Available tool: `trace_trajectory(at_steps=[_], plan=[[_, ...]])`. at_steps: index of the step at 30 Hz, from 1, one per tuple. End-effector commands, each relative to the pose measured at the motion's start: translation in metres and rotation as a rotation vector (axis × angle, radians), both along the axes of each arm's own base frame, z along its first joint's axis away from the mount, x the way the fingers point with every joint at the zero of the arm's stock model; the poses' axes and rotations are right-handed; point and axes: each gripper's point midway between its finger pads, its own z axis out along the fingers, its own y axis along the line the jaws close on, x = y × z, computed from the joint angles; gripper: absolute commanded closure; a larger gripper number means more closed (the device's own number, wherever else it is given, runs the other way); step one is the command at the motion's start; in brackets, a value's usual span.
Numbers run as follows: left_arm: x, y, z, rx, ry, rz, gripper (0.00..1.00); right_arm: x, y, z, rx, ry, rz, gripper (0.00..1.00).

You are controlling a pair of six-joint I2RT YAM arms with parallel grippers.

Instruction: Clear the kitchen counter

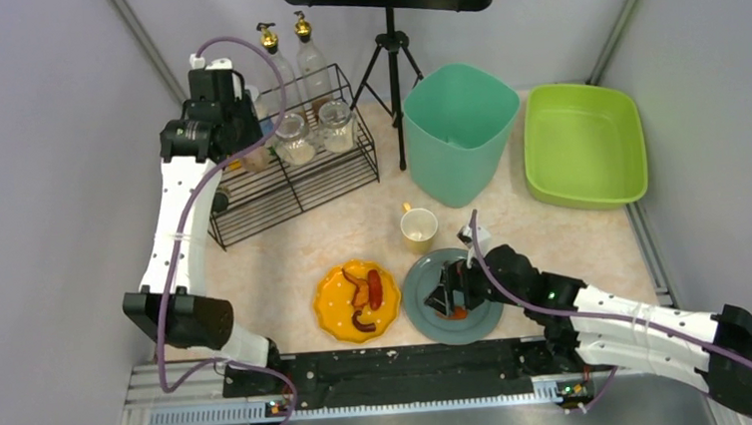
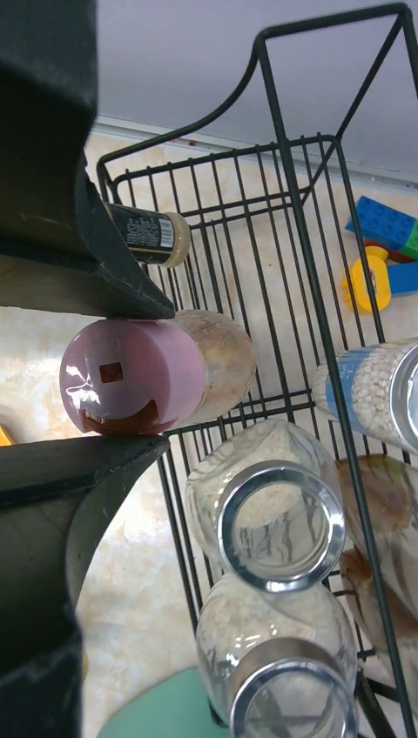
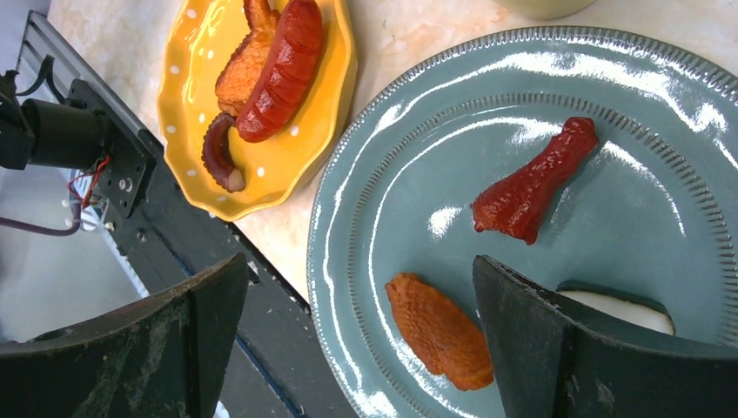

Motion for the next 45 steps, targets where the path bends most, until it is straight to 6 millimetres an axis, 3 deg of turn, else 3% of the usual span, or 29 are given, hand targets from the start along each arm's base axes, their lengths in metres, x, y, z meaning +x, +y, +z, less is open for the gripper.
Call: trace_trajectory(at_steps=[1, 14, 19, 25, 30, 33, 40, 45], plan=[[0.022, -0.001, -0.003, -0.055, -0.006, -0.002, 1.00, 0.003, 0.006, 0.006, 0.041, -0.016, 0.003, 0.01], [0.042, 0.011, -0.049, -0.093, 0.102, 0.033, 0.98, 0.001, 0.006, 0.000, 0.055, -0.010, 0.003, 0.01], [0.043, 0.013, -0.062, -0.093, 0.127, 0.045, 0.80, 0.000, 0.005, -0.003, 0.055, -0.007, 0.002, 0.01], [0.043, 0.017, -0.066, -0.085, 0.133, 0.057, 0.38, 0.000, 0.005, -0.002, 0.054, -0.008, 0.003, 0.01], [0.042, 0.017, -0.064, -0.088, 0.130, 0.054, 0.19, 0.001, 0.006, 0.002, 0.054, -0.013, 0.005, 0.01], [0.042, 0.016, -0.057, -0.097, 0.119, 0.051, 0.14, 0.001, 0.006, 0.004, 0.050, -0.016, 0.008, 0.01], [0.035, 0.004, -0.030, -0.141, 0.053, 0.000, 0.12, 0.003, 0.003, 0.019, 0.052, -0.037, -0.002, 0.01], [0.013, -0.008, -0.011, -0.186, -0.002, -0.048, 0.12, 0.013, -0.003, 0.041, 0.028, -0.093, -0.039, 0.01]])
